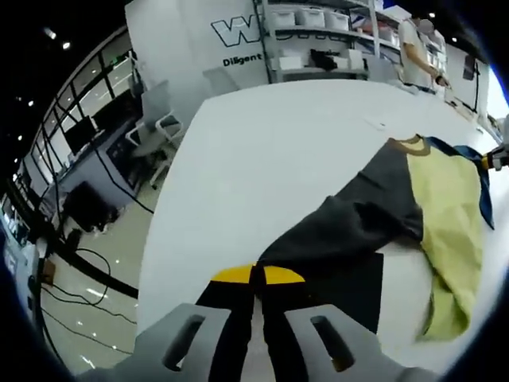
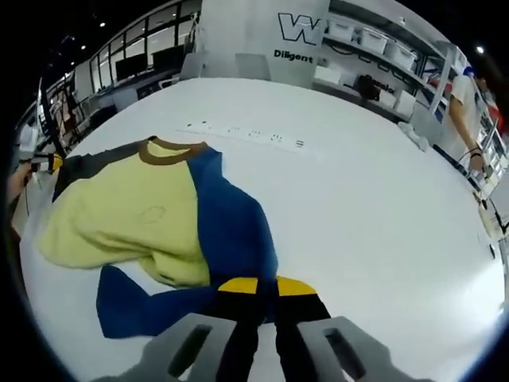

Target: Fold the garment on the visible template until the final outline fits inside the template.

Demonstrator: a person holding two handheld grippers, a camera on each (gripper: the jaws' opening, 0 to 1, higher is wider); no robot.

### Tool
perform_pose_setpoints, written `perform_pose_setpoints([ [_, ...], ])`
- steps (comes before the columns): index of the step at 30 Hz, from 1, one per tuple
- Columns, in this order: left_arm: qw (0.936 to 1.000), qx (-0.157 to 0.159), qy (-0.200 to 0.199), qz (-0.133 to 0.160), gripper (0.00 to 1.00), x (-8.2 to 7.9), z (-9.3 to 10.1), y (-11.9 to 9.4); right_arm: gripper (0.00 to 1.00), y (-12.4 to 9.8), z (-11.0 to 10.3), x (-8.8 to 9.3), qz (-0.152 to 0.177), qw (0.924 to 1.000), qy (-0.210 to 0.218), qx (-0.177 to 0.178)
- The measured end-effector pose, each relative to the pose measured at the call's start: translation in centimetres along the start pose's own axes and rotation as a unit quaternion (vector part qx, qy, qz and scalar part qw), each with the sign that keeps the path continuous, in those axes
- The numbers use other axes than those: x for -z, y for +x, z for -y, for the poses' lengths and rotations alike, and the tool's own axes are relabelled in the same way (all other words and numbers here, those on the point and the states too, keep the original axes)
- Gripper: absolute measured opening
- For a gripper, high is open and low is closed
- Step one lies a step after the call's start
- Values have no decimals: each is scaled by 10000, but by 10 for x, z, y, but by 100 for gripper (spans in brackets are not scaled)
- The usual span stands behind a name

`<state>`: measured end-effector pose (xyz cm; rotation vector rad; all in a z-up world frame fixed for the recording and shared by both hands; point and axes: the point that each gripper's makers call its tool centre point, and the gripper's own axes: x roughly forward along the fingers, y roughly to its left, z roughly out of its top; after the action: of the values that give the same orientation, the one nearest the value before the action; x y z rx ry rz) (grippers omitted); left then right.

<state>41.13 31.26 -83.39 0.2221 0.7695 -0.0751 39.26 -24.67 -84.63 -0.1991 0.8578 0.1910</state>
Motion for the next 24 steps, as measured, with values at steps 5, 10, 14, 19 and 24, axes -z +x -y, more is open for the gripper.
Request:
perform_pose_setpoints([
  [5,9998,122,-132,-12,2,2,5,2,1,-1,0,-2,98,9996,253,10],
  [10,9998,-42,-190,46,36,-1,5,-4,16,-8,1,-9,338,9966,756,-27],
  [14,9988,213,-413,131,39,-3,18,-12,27,-16,-2,-11,430,9953,859,-71],
  [19,9983,456,-333,129,46,0,38,-22,35,-24,-16,-11,484,9942,938,-181],
  [24,9977,636,-152,180,50,4,56,-32,39,-29,-34,-5,500,9934,981,-316],
])
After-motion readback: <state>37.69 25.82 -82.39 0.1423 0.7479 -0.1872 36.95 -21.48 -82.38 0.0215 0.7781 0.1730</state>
